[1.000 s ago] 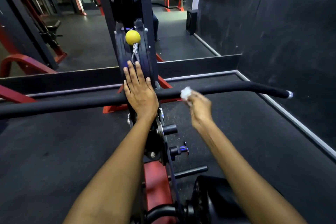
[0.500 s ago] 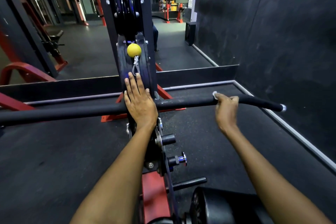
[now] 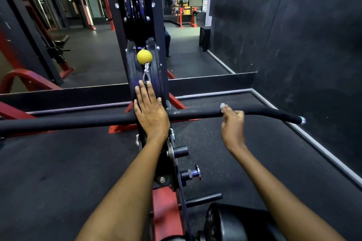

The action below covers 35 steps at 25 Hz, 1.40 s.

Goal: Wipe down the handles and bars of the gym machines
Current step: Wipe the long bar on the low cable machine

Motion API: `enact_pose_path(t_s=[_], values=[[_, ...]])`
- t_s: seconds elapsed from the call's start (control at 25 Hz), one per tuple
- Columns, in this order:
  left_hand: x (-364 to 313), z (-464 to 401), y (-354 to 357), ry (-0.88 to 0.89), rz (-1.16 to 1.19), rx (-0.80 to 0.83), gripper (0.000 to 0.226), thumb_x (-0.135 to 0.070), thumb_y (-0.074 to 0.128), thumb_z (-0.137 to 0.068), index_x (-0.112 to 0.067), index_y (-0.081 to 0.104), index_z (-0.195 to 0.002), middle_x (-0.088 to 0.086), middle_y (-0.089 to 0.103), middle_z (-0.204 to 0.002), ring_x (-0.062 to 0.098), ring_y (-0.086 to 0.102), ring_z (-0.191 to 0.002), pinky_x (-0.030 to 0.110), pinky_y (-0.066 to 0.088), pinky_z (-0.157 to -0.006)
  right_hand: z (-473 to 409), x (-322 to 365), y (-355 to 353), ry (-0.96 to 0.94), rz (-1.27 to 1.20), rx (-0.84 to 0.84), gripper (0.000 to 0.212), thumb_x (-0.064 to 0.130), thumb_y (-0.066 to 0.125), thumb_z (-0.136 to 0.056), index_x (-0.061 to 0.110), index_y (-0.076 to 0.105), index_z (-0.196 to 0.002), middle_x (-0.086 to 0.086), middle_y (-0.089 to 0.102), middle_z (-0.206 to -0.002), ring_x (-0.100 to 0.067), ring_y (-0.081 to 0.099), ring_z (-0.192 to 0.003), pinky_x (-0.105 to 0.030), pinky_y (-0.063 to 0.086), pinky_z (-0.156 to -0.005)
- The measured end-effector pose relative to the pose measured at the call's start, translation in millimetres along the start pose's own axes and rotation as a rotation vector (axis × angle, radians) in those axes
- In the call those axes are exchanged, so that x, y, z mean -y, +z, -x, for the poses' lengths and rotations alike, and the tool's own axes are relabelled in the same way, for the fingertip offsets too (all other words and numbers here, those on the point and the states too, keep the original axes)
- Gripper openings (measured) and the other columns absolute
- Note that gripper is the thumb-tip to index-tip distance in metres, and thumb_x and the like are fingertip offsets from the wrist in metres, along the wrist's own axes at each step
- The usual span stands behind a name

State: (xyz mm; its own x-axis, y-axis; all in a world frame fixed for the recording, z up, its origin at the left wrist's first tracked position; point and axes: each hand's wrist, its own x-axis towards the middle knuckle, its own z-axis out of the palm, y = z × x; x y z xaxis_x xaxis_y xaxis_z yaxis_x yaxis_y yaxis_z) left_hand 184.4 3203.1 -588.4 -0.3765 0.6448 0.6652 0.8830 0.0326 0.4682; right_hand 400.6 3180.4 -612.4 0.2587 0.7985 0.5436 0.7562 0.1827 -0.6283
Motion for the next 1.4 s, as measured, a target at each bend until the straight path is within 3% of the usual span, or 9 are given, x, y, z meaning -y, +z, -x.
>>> enact_pose_path(t_s=[0.08, 0.24, 0.32, 0.44, 0.6, 0.84, 1.04, 1.24, 1.4], values=[[0.5, -0.2, -1.1, 0.006, 0.003, -0.002, 0.063, -0.026, 0.032, -0.099, -0.015, 0.002, -0.154, 0.005, 0.009, -0.162, 0.02, 0.01, -0.149, 0.04, 0.022, -0.116, 10.9, 41.9, 13.9, -0.105, -0.088, 0.118, 0.016, 0.014, 0.053, -0.091, 0.013, 0.062, -0.105, -0.004, 0.055, -0.093, -0.006, 0.052, -0.074, -0.021, 0.045, -0.073], [1.8, 0.7, -2.8, 0.011, 0.018, -0.013, 0.061, -0.028, 0.028, -0.099, -0.015, 0.006, -0.154, 0.006, 0.012, -0.161, 0.02, 0.012, -0.148, 0.04, 0.024, -0.115, 0.4, 51.8, 27.0, -0.679, 0.047, 0.186, 0.042, -0.01, 0.056, -0.08, 0.003, 0.063, -0.119, -0.009, 0.065, -0.118, -0.015, 0.047, -0.107, -0.021, 0.04, -0.099], [1.5, 0.6, -1.5, 0.009, 0.021, -0.014, 0.06, -0.028, 0.026, -0.098, -0.015, 0.005, -0.154, 0.006, 0.011, -0.162, 0.02, 0.011, -0.148, 0.039, 0.022, -0.115, -6.3, 18.9, 14.6, -0.39, 0.036, 0.062, 0.048, -0.013, 0.057, -0.079, 0.01, 0.064, -0.12, -0.008, 0.065, -0.117, -0.005, 0.046, -0.106, -0.031, 0.047, -0.098], [1.3, 0.8, -1.2, 0.012, 0.027, -0.019, 0.061, -0.027, 0.028, -0.098, -0.016, 0.003, -0.153, 0.005, 0.01, -0.162, 0.02, 0.011, -0.149, 0.039, 0.022, -0.116, 5.4, 35.9, 17.2, -0.077, -0.133, 0.074, 0.03, 0.003, 0.049, -0.092, 0.011, 0.064, -0.116, 0.002, 0.06, -0.106, 0.005, 0.048, -0.092, -0.013, 0.04, -0.087], [1.9, -0.1, -3.1, 0.019, 0.033, -0.025, 0.06, -0.028, 0.024, -0.097, -0.015, 0.006, -0.153, 0.006, 0.014, -0.161, 0.02, 0.014, -0.148, 0.04, 0.027, -0.114, 12.5, 68.0, 38.7, -0.839, 0.004, 0.215, 0.037, -0.006, 0.054, -0.08, -0.001, 0.064, -0.115, -0.01, 0.065, -0.117, -0.021, 0.049, -0.112, -0.026, 0.044, -0.098], [1.7, 0.4, -0.8, 0.015, 0.041, -0.036, 0.06, -0.028, 0.025, -0.097, -0.014, 0.008, -0.153, 0.006, 0.016, -0.161, 0.021, 0.016, -0.148, 0.039, 0.025, -0.114, 7.9, 18.2, 12.5, -0.226, 0.061, -0.06, 0.049, -0.017, 0.055, -0.074, 0.001, 0.062, -0.119, -0.013, 0.067, -0.11, -0.017, 0.047, -0.095, -0.016, 0.038, -0.09], [1.8, 0.4, -0.5, 0.012, 0.009, -0.004, 0.061, -0.028, 0.027, -0.097, -0.014, 0.009, -0.153, 0.006, 0.016, -0.161, 0.02, 0.016, -0.148, 0.039, 0.025, -0.114, 7.1, 56.6, 27.0, -0.763, 0.055, 0.191, 0.044, -0.015, 0.057, -0.074, -0.002, 0.064, -0.115, -0.013, 0.066, -0.116, -0.024, 0.051, -0.1, -0.031, 0.046, -0.091], [1.1, -0.9, 0.6, 0.001, -0.033, 0.023, 0.062, -0.027, 0.029, -0.098, -0.014, 0.006, -0.154, 0.006, 0.008, -0.162, 0.021, 0.008, -0.149, 0.04, 0.019, -0.116, -14.6, 23.9, -5.7, 0.177, 0.205, 0.051, 0.032, -0.007, 0.041, -0.086, 0.0, 0.063, -0.109, -0.018, 0.061, -0.112, -0.029, 0.049, -0.093, -0.034, 0.04, -0.086], [-0.7, 0.0, -4.3, 0.004, -0.046, 0.049, 0.062, -0.029, 0.03, -0.098, -0.014, 0.007, -0.154, 0.006, 0.01, -0.162, 0.02, 0.01, -0.149, 0.038, 0.02, -0.116, 2.1, 71.0, 21.8, -0.319, 0.148, 0.323, 0.019, 0.004, 0.046, -0.093, 0.001, 0.064, -0.098, -0.015, 0.061, -0.099, -0.023, 0.048, -0.091, -0.03, 0.039, -0.079]])
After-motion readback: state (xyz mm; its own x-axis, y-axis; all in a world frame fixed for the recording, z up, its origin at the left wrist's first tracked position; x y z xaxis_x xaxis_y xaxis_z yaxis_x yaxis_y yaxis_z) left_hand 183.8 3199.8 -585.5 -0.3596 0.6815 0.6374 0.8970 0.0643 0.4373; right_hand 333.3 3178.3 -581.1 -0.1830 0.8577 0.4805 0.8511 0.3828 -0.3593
